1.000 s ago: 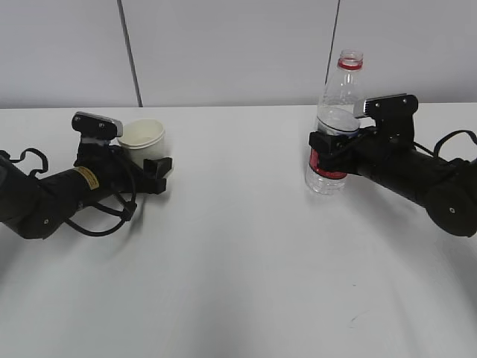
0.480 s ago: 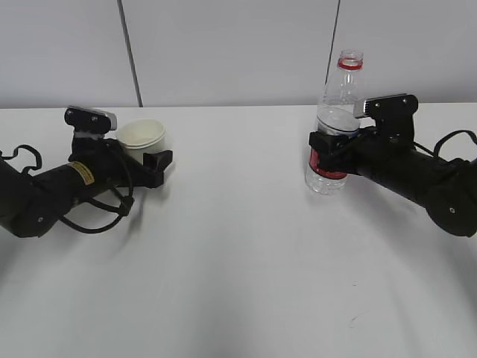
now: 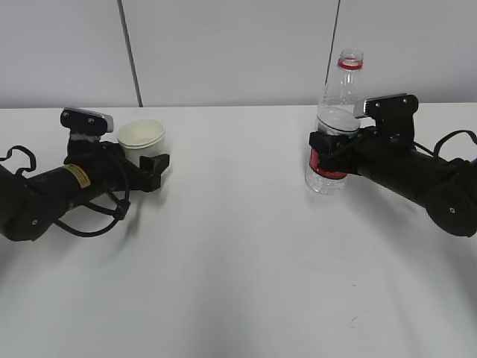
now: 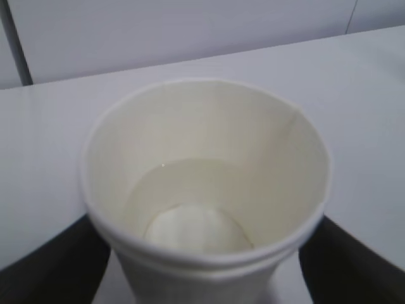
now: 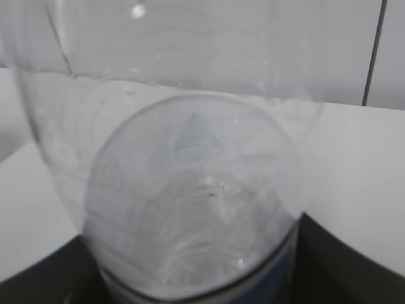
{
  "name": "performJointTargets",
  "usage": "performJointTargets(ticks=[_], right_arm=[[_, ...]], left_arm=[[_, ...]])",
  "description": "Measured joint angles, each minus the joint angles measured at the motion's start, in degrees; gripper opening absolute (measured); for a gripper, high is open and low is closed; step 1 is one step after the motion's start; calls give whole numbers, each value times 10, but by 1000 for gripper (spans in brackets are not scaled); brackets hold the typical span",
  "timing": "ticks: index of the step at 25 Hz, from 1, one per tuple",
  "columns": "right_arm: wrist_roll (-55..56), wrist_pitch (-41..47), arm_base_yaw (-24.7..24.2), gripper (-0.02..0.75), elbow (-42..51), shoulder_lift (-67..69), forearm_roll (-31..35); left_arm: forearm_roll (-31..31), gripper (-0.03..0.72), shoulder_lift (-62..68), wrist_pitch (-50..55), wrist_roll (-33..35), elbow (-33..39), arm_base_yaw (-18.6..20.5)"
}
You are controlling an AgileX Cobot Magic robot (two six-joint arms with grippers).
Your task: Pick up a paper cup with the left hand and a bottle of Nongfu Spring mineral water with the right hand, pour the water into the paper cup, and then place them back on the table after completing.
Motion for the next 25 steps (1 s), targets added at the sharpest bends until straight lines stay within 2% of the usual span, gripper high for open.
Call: performJointTargets(ticks=[13,25], right_arm=[[0,0,0,427,-23,5,1],[-4,-13,0,426,-72,57,13]], left_arm=[[-19,572,-82,-2,1,91,0],[-19,573,-85,0,1,95,0]])
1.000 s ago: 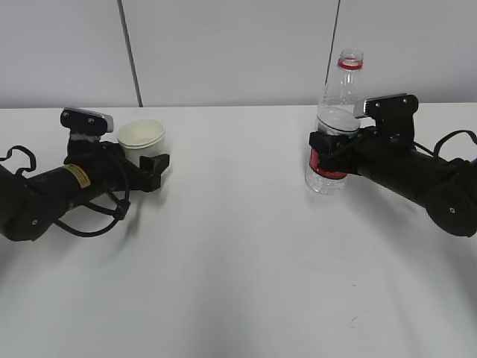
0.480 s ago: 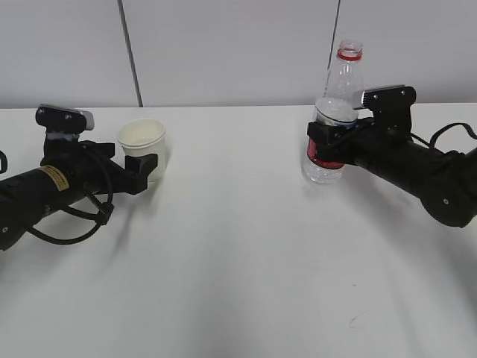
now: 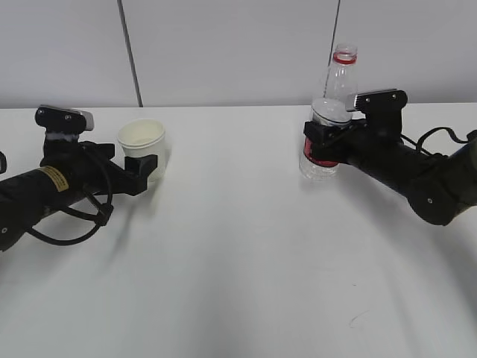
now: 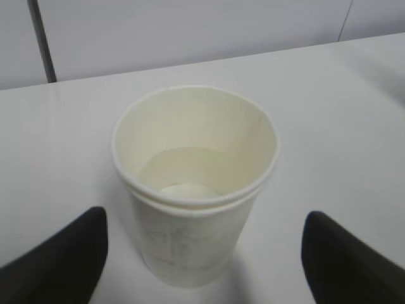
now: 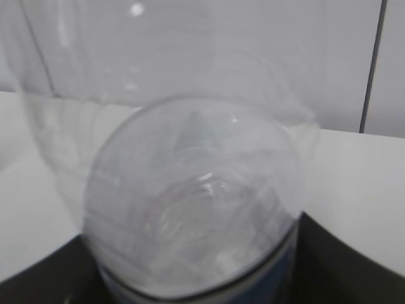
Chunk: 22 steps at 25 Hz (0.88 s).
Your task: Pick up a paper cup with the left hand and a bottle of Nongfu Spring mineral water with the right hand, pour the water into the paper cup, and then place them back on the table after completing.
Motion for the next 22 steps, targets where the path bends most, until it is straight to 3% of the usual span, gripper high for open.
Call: performJointTargets(ticks=[19,22], right_arm=[[-16,-11,0,425,-6,8,23],[-16,-11,0,463,-6,8,23]], left_arm=[[2,573,0,0,0,0,0],[2,573,0,0,0,0,0]])
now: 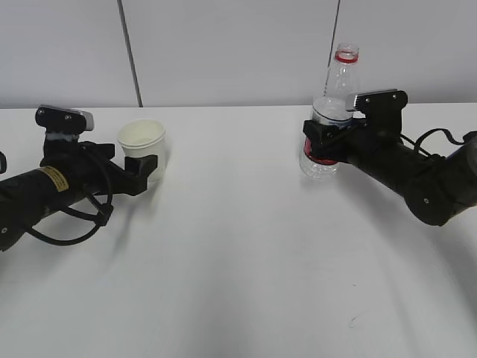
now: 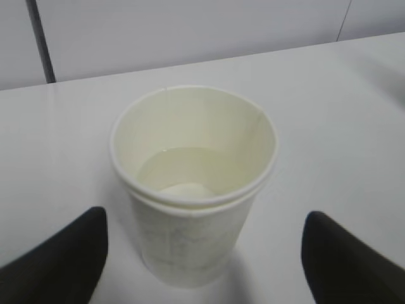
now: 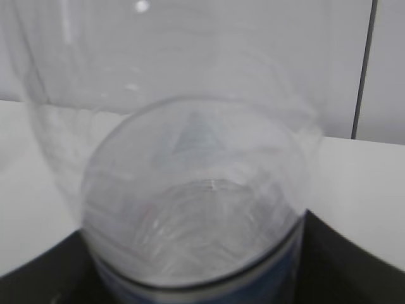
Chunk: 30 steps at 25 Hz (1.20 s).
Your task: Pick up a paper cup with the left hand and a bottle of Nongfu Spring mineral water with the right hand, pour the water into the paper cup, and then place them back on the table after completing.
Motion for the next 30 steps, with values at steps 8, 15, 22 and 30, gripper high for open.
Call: performJointTargets(ticks=[8,15,22,30], right_arm=[[-2,43,0,632,0,-6,-28],[-2,55,0,634,12,-27,-31],[-2,81,0,634,34,-54,-33],[-9,128,0,632,53,-97,-33]], left_arm=[[0,573,0,0,0,0,0],[0,572,0,0,0,0,0],[0,571,0,0,0,0,0],[0,571,-3,1,0,0,0]])
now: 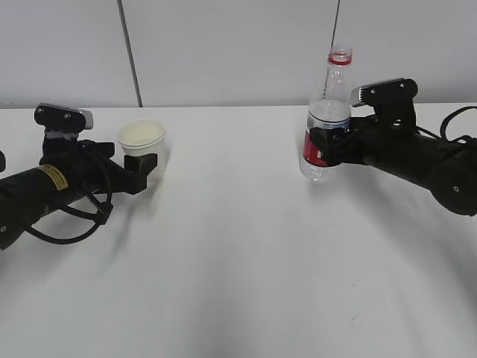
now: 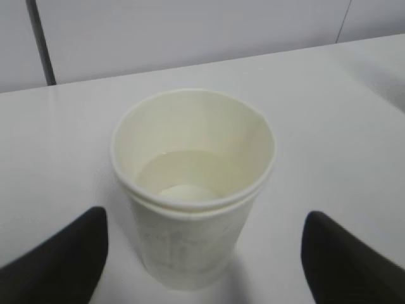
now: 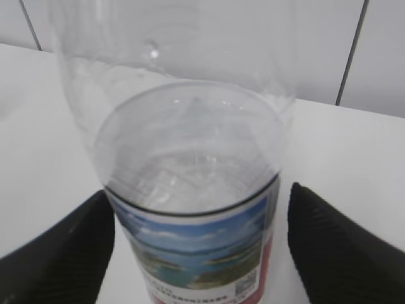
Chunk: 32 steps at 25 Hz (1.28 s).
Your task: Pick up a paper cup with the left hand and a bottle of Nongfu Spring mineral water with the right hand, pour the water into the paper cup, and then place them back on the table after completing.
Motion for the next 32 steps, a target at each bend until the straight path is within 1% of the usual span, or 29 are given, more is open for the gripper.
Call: performJointTargets(ticks=[6,12,25,29,32], right_arm=[[-4,2,0,626,20,-20,0],[-5,44,0,609,40,-39,0],[-7,229,0,594,44,-121,0],[-1,316,0,594,44,-151,0],[15,396,0,593,44,-178,5]], left_arm=[[0,571,-12,10,0,0,0],[10,571,-33,55,0,1,0],[8,571,-98,193,-9,1,0],[3,571,-127,268,-30,1,0],[0,568,-156,348,-42,1,0]])
